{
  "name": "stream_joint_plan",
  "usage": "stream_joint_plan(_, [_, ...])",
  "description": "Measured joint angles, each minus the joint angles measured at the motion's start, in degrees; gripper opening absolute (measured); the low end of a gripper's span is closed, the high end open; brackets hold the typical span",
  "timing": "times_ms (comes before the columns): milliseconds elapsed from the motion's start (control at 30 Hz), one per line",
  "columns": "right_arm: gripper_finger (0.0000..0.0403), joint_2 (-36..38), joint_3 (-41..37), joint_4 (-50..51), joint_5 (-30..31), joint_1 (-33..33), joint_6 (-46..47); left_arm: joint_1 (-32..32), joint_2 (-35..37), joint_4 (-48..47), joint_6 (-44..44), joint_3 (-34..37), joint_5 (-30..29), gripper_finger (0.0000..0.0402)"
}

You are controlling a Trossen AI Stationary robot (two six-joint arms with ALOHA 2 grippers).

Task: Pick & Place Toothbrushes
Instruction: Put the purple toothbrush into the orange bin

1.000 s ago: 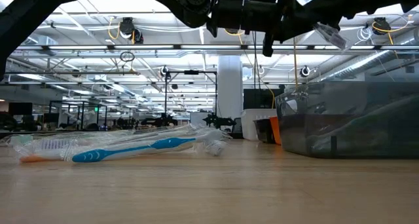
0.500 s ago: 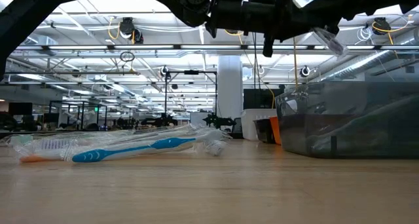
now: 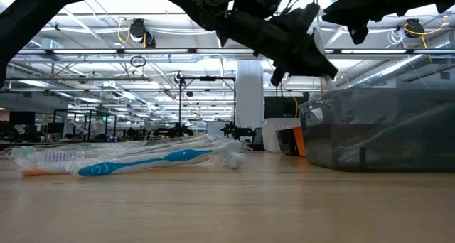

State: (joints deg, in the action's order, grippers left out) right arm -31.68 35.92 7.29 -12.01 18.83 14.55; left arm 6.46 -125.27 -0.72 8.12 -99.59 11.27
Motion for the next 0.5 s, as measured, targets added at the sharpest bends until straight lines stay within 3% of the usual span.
stream_joint_plan(200, [0.0079,-0.3,0.0,1.2,0.0,0.0,-0.3,0.2,1.3,-3.8,-2.5,-0.2,-5.4,0.0005])
stream_joint_plan(500, [0.0079,-1.8,0.0,1.2,0.0,0.0,-0.5,-0.9,1.5,-16.5,-6.4,-8.9,-11.1,0.0005])
